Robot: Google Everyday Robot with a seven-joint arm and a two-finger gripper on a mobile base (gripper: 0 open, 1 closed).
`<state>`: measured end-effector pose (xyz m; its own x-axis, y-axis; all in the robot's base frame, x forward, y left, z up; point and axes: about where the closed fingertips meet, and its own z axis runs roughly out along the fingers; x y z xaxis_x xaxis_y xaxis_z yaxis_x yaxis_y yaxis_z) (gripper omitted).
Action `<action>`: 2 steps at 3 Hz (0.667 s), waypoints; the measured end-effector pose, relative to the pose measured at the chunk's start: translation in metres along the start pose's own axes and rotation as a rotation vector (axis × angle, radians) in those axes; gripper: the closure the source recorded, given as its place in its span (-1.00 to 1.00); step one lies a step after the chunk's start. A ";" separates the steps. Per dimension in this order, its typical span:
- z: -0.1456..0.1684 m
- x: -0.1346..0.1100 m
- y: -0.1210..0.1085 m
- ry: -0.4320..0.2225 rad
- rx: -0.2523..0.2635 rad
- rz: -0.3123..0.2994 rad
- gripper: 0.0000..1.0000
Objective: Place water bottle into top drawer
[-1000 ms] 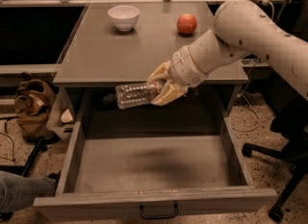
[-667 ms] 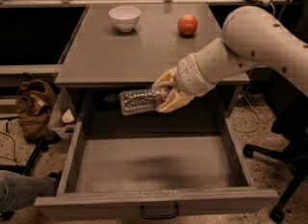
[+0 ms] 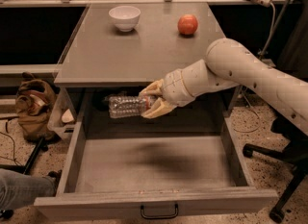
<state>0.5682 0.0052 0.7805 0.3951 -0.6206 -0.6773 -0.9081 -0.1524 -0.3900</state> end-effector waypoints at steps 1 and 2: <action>0.000 0.000 0.000 0.000 0.000 0.000 1.00; 0.009 0.004 0.022 0.007 -0.009 0.085 1.00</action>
Offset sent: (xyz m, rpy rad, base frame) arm -0.0487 -0.0014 -0.0493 0.0066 0.2052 -0.1557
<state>0.5515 0.0062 0.7633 0.3152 -0.6366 -0.7038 -0.9397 -0.1057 -0.3252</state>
